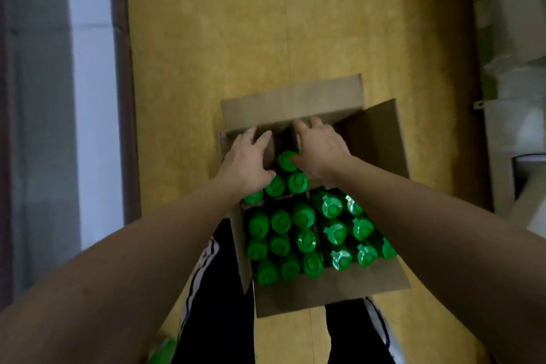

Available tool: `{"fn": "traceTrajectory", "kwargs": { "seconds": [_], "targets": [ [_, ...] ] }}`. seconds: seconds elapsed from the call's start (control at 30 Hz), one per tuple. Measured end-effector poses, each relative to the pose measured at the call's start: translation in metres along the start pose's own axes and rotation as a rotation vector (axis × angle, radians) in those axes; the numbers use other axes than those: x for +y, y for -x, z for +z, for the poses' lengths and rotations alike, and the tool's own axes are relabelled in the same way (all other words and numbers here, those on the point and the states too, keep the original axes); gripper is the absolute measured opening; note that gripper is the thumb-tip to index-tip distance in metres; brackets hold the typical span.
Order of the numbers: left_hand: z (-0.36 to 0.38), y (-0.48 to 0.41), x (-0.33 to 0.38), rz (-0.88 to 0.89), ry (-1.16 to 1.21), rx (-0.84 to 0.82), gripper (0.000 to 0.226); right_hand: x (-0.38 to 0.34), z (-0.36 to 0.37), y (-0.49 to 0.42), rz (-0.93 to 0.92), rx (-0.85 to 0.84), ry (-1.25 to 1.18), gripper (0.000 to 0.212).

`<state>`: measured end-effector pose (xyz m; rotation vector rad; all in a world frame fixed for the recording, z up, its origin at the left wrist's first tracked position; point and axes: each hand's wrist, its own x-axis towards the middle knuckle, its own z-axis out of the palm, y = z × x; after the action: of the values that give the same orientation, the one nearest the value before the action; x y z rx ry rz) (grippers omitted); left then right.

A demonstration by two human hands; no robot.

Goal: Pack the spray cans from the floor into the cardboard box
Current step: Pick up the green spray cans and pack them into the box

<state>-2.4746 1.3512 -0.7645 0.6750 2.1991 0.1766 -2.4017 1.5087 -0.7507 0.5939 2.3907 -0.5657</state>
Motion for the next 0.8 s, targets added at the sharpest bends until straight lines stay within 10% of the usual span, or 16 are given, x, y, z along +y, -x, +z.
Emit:
{"fn": "traceTrajectory", "kwargs": {
  "seconds": [0.47, 0.8],
  "targets": [
    [-0.258, 0.218, 0.177, 0.001, -0.19, 0.588, 0.093, -0.032, -0.307, 0.184, -0.283, 0.443, 0.19, 0.086],
    [-0.346, 0.445, 0.178, -0.217, -0.175, 1.018, 0.094, -0.17, -0.424, 0.355, -0.669, 0.694, 0.332, 0.086]
  ]
}}
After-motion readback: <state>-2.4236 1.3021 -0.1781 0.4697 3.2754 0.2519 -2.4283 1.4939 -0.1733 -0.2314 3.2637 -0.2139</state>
